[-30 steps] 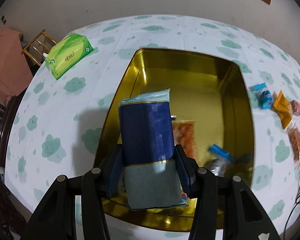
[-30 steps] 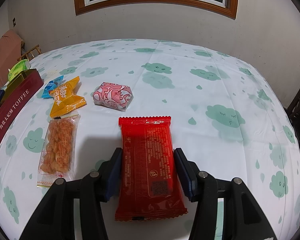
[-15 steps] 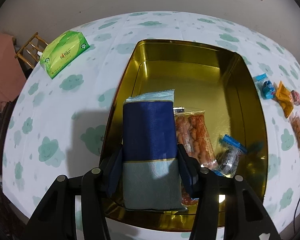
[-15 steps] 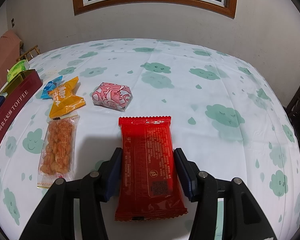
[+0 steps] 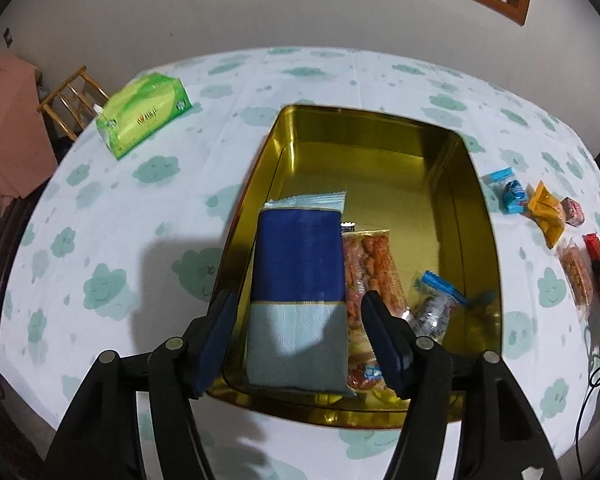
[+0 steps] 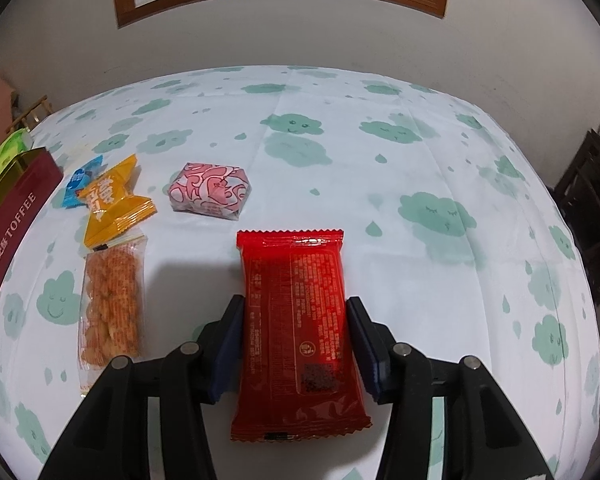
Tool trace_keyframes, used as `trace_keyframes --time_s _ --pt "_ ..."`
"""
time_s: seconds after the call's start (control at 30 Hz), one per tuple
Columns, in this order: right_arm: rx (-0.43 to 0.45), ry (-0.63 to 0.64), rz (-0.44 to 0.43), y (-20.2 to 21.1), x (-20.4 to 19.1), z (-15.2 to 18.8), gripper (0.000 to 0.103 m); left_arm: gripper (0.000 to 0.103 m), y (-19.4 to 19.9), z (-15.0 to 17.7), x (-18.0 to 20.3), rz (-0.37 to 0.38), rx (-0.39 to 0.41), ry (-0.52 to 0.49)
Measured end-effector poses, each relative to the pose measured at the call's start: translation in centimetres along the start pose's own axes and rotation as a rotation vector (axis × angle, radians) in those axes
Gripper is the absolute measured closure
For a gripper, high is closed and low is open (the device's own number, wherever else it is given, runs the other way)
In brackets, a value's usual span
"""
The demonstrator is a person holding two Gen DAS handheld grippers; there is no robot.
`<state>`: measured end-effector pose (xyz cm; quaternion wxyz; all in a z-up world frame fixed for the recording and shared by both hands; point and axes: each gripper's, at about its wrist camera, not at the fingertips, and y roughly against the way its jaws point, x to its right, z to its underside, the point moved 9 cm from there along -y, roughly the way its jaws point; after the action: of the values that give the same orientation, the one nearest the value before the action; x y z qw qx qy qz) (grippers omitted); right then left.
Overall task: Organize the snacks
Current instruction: 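Carry the blue box into the gold tin and open the left gripper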
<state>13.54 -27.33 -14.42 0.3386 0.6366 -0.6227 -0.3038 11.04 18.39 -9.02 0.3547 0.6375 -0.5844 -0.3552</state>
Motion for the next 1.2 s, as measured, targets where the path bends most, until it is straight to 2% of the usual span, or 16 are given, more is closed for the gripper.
trace_keyframes --time_s 0.23,0.63,0.9,1.0,1.2 --pt "-0.013 -0.04 0.031 0.1 0.0 0.1 0.053 0.032 2.0 0.7 0.2 -0.023 0.06 0.021" --pt "-0.029 -0.109 0.074 0.1 0.2 0.2 0.053 0.03 3.2 2.0 -0.4 -0.036 0.092 0.051" --pt "-0.025 -0.151 0.101 0.2 0.4 0.3 0.053 0.028 3.0 2.6 -1.6 -0.035 0.082 0.084" --pt "-0.024 -0.151 0.111 0.2 0.2 0.2 0.058 0.028 2.9 2.7 -2.2 -0.037 0.08 0.094" --pt "-0.019 -0.181 0.122 0.3 0.0 -0.1 0.059 0.026 2.7 3.1 -3.3 -0.04 0.079 0.117"
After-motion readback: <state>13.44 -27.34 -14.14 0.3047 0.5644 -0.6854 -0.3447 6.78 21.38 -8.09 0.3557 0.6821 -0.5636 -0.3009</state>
